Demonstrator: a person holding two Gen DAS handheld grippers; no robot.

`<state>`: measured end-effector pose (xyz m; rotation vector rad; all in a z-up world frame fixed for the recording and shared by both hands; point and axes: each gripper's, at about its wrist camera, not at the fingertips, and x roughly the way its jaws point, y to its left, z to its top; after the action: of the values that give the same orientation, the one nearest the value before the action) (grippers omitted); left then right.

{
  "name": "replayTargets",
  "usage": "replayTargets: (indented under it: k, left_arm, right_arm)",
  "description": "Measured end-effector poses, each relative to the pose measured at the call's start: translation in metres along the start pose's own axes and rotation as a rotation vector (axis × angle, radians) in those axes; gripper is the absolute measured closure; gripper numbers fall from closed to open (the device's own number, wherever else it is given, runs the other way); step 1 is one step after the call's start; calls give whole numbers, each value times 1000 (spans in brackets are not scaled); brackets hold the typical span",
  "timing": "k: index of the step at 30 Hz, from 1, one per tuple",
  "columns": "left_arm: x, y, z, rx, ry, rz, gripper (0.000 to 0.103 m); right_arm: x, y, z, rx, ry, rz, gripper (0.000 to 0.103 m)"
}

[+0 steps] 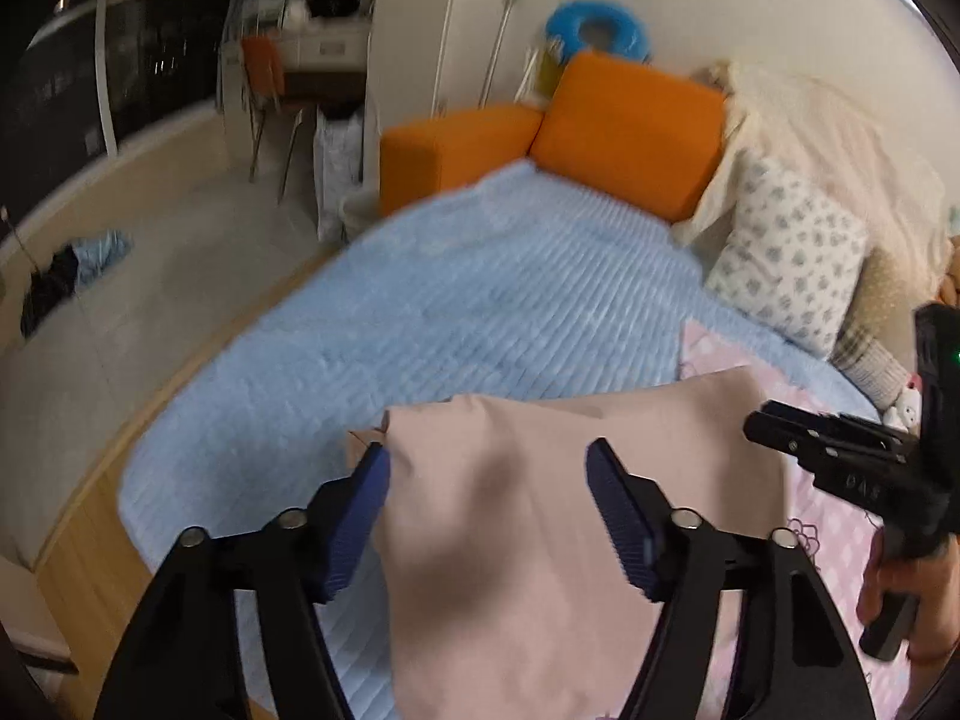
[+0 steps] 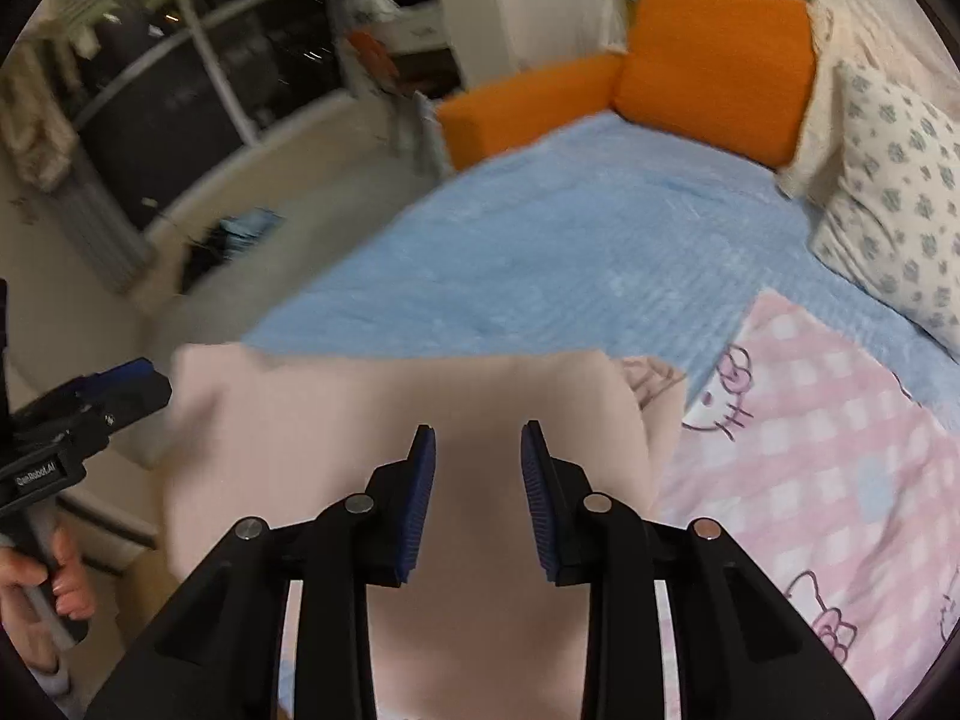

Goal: Fold large clothes
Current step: 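Grasp the folded pink jacket with both tools and lift it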

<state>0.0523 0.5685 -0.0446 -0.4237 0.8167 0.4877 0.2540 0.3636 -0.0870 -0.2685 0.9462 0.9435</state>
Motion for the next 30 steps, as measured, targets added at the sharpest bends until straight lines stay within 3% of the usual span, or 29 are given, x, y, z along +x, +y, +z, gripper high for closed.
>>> replayTargets:
  k: [4, 9, 14, 17, 20, 22, 23, 27, 30]
  left_arm:
    - [67, 23, -5, -62, 104, -41, 39]
    - [109, 41, -14, -127, 119, -105, 39]
    - [129, 39, -16, -117, 123, -103, 38]
    - [118, 33, -11, -89, 113, -66, 38]
    - [81, 19, -11, -28, 60, -41, 38]
    - [50, 8, -15, 13, 9, -48, 36]
    - [33, 2, -21, 30, -27, -63, 36]
    - [-17, -17, -55, 80, -135, -130, 28]
    - [-14, -32, -83, 117, -121, -129, 28]
  right_arm:
    - [40, -24, -3, 88, 56, 25, 75]
    - [79, -41, -13, 101, 53, 75, 75]
    - [93, -44, -18, 98, 37, 75, 75]
    - [86, -38, -14, 74, 31, 58, 74]
    - [61, -36, -11, 66, 15, 77, 71]
    - [33, -30, -14, 29, -18, 94, 54]
    - [17, -29, -18, 13, -47, 93, 52]
    - [-37, -25, -45, -29, -156, 126, 52]
    - [-40, -22, -73, -54, -161, 93, 53]
